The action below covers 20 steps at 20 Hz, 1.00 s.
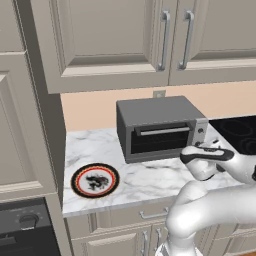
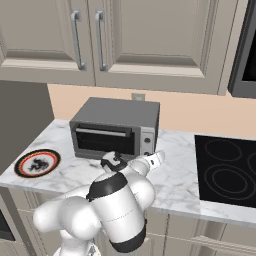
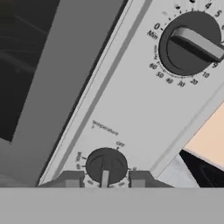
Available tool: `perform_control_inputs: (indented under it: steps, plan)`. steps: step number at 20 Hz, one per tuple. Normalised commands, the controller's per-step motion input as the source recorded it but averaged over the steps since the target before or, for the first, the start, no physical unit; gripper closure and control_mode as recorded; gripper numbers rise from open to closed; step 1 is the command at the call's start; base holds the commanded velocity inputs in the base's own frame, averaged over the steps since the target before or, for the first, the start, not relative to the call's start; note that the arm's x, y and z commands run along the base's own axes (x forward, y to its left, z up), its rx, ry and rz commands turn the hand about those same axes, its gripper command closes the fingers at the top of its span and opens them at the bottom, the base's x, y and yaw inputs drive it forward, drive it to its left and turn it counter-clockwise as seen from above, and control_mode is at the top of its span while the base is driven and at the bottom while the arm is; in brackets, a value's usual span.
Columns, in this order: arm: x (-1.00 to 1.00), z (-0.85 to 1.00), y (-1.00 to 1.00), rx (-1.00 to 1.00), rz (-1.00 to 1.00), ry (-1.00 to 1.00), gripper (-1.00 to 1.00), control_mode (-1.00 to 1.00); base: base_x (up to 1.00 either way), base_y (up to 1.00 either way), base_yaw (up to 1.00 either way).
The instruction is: Pull the toaster oven rack outwards. Pick up the baguette from the plate and place it on the toaster oven rack. Close the toaster oven door fully and set the temperature to the lowest setting.
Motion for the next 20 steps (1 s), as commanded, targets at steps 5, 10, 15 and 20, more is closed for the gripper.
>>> perform_control_inputs:
  steps: [5,10,15,20]
  plan:
    - [0.01,0.00,0.06,-0.46,0.00,0.00,1.00,-1.00,0.00,0.00,0.00]
    - [0.00,0.00,0.21,-0.52,0.00,0.00,1.00,-1.00,0.00,0.00,0.00]
    - [0.07,0.00,0.23,-0.60,-0.01,0.00,1.00,-1.00,0.00,0.00,0.00]
    - [0.02,0.00,0.47,-0.64,-0.09,0.00,1.00,-1.00,0.00,0.00,0.00]
